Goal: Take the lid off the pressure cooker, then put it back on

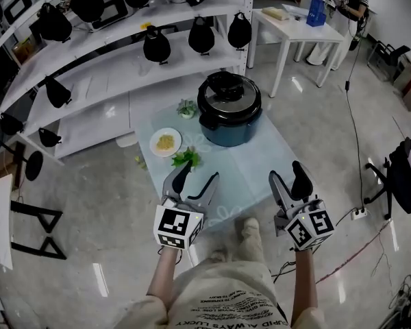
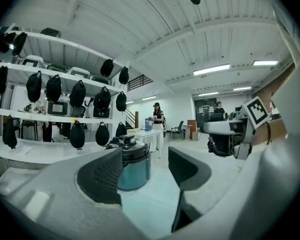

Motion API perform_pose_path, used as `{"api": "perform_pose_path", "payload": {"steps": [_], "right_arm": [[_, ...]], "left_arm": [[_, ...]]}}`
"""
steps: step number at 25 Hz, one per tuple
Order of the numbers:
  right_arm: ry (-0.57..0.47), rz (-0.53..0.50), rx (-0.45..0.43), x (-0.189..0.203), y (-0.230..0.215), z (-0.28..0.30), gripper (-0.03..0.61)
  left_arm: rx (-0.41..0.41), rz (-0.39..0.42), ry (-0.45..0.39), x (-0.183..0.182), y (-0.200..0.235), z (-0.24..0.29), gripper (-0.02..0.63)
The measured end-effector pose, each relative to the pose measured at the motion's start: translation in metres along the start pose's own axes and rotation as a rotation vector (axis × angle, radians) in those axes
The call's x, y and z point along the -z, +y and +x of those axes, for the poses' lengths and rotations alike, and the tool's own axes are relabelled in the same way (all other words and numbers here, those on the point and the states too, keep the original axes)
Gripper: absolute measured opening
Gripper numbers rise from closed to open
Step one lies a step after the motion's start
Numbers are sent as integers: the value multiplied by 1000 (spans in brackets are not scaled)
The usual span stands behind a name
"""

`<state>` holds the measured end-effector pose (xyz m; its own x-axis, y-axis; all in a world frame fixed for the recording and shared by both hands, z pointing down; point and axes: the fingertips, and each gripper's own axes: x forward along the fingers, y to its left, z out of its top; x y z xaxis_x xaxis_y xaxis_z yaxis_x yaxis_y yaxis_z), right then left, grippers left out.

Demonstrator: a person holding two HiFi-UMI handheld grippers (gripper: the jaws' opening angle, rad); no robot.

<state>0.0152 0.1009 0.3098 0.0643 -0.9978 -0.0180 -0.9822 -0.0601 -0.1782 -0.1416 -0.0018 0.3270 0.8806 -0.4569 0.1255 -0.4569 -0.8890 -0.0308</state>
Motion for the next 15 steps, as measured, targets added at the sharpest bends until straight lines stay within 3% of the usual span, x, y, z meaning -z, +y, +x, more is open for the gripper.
{"api": "perform_pose_path", "payload": {"steps": [9, 15], "right_arm": [[27, 16, -75, 2, -50, 61, 291], [80, 6, -185, -3, -82, 120, 291]], "left_arm": [[-76, 13, 36, 1, 21, 60, 272], [-160, -10, 49, -5, 40, 107, 272]]}}
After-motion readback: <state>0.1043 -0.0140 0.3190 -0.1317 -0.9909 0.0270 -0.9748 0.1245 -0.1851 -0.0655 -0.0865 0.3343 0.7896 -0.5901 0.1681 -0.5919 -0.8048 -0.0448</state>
